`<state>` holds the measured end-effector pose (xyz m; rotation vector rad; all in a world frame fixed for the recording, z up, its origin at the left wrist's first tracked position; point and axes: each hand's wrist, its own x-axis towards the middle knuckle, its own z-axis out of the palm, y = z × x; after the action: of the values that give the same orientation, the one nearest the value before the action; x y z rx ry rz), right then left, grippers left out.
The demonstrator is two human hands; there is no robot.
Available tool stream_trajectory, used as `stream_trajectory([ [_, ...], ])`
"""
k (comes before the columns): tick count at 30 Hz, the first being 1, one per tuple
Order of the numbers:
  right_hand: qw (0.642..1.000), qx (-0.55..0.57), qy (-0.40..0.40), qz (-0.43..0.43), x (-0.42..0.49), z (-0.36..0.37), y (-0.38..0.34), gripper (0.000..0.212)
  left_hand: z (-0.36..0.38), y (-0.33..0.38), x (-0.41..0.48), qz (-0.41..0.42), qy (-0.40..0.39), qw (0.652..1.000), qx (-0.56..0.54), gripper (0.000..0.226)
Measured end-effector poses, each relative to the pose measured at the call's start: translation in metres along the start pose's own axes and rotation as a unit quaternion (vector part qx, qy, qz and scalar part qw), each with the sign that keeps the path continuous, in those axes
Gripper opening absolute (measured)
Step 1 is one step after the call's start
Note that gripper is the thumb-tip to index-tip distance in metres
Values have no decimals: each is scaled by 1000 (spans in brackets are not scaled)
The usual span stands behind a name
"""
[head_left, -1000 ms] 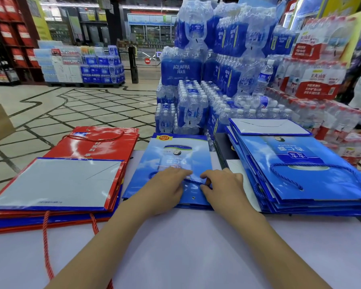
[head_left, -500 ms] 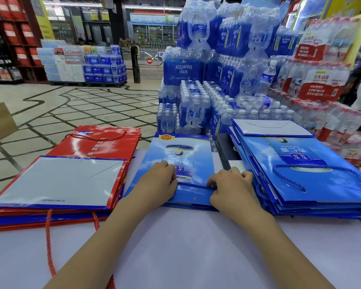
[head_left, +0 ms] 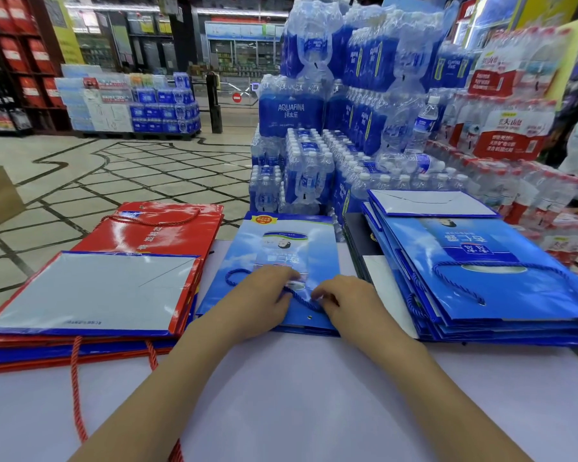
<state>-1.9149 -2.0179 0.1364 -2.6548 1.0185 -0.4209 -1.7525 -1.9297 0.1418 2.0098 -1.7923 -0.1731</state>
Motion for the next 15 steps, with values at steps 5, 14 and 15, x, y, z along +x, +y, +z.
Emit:
stream_trajectory([
  [5, 999, -23, 18, 38, -3, -9, 3, 12, 6, 8, 0, 55, -14, 998, -2, 26],
  [14, 999, 7, -26, 28, -5, -17, 1, 12, 3, -3, 3, 14, 11, 1000, 16, 11],
  [15, 999, 7, -24, 33, -4, -16, 2, 11, 2, -3, 3, 12, 12, 1000, 17, 11],
])
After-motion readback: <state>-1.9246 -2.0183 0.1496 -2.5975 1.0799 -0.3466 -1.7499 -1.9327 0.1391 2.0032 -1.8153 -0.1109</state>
